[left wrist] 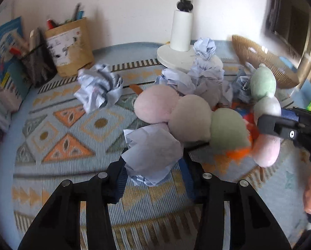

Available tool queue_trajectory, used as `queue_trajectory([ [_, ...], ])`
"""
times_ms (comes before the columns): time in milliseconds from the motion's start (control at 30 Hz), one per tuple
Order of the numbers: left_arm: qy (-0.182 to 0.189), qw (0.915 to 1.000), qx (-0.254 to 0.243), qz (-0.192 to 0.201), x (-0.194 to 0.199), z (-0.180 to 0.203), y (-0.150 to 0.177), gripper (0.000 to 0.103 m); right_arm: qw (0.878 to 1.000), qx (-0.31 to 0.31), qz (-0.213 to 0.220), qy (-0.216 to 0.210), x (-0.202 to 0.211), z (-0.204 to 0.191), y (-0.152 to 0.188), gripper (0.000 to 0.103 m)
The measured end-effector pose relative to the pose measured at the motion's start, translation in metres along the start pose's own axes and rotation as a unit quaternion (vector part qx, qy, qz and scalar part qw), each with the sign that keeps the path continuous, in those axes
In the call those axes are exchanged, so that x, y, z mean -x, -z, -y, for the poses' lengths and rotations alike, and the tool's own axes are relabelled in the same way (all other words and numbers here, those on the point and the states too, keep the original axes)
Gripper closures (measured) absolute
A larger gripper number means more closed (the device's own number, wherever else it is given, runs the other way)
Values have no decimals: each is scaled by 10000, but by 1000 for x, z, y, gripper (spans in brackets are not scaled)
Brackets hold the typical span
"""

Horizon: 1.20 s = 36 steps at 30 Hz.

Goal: Organize objects
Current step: 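Grasp a paper ball with the left tool while the right tool grasps the pink dango skewer, then carry the paper ball and dango skewer into the gold bowl and release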

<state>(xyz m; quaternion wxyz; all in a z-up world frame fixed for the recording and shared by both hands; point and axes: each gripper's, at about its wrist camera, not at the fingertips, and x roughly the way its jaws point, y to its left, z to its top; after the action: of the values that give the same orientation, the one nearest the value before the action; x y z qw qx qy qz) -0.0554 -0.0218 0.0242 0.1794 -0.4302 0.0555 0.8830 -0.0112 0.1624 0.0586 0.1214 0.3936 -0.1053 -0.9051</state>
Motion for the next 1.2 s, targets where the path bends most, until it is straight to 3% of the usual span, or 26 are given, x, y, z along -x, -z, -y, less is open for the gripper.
queue_trajectory([
  [133, 84, 9984, 525, 207, 36, -1, 35, 60, 9993, -65, 181, -305, 32, -1, 0, 58],
  [267, -30, 9966, 746, 347, 62, 12, 54, 60, 9989, 68, 413, -232, 79, 10, 6, 58],
  [333, -13, 9957, 802, 456, 71, 20, 54, 60, 9990, 295, 343, 20, 102, 18, 11, 58],
  [400, 16, 9944, 882, 582, 74, 29, 51, 60, 9961, 732, -41, 496, 119, 27, 18, 58],
  [467, 132, 9925, 1021, 659, 71, 38, 48, 60, 9832, 1283, -606, 1146, 126, 32, 31, 58],
  [567, 51, 9915, 1113, 666, 59, 54, 44, 60, 9700, 1560, -1047, 1542, 122, 41, 52, 58],
  [667, -190, 9929, 972, 651, 50, 71, 46, 60, 9744, 1316, -1251, 1324, 111, 50, 68, 58],
  [733, -313, 9944, 881, 490, 43, 74, 48, 60, 9766, 1302, -1137, 1279, 106, 49, 73, 55],
  [833, -234, 9951, 835, 482, 43, 75, 50, 59, 9783, 1260, -954, 1339, 104, 51, 75, 21],
  [867, -218, 9953, 806, 487, 43, 76, 50, 59, 9794, 1186, -892, 1367, 107, 53, 76, 18],
  [967, -229, 9958, 776, 429, 40, 78, 50, 59, 9870, 825, -692, 1196, 119, 63, 81, 18],
  [1133, -403, 9962, 604, 490, 41, 87, 50, 59, 9947, -213, -846, 544, 117, 71, 102, 18],
  [1200, -398, 9968, 525, 452, 40, 89, 50, 59, 9938, -194, -780, 765, 111, 62, 105, 18],
])
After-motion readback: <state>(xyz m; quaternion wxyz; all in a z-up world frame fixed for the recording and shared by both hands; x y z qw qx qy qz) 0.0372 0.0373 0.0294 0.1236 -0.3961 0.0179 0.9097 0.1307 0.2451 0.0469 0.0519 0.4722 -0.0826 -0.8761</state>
